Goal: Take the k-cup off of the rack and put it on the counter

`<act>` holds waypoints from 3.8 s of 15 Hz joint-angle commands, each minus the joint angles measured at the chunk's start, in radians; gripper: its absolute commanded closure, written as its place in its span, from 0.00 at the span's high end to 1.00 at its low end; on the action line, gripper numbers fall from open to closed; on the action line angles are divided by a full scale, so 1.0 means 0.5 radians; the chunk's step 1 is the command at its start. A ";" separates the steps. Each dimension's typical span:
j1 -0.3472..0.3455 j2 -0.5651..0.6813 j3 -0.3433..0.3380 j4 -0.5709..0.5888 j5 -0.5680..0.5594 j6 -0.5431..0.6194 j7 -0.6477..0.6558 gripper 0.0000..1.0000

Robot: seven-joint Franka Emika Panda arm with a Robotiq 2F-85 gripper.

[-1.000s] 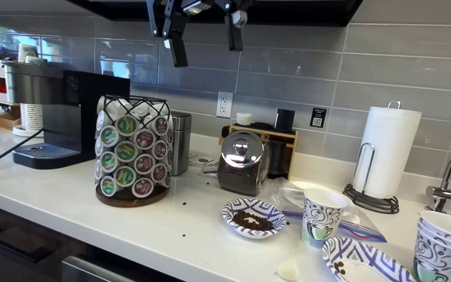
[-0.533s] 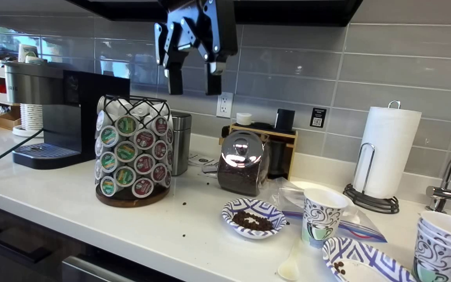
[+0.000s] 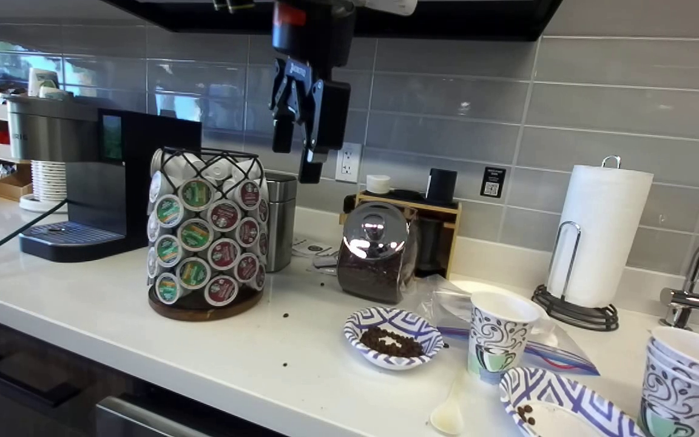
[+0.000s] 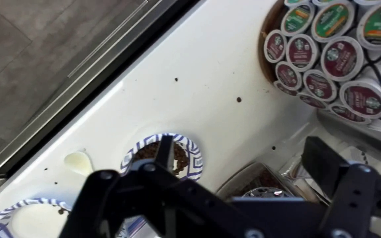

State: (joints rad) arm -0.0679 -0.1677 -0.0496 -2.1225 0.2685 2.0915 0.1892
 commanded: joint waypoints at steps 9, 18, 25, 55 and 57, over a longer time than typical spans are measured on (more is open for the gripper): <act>0.027 0.146 -0.006 0.137 0.080 0.005 0.003 1.00; 0.008 0.464 -0.041 0.422 0.716 -0.294 0.024 1.00; -0.059 0.816 -0.033 0.727 1.036 -0.709 0.099 1.00; -0.054 1.247 -0.006 0.891 1.605 -1.056 0.369 1.00; -0.053 1.256 -0.006 0.887 1.609 -1.069 0.371 1.00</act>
State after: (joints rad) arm -0.0935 0.4477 -0.0503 -1.6793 1.0474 1.5886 0.3611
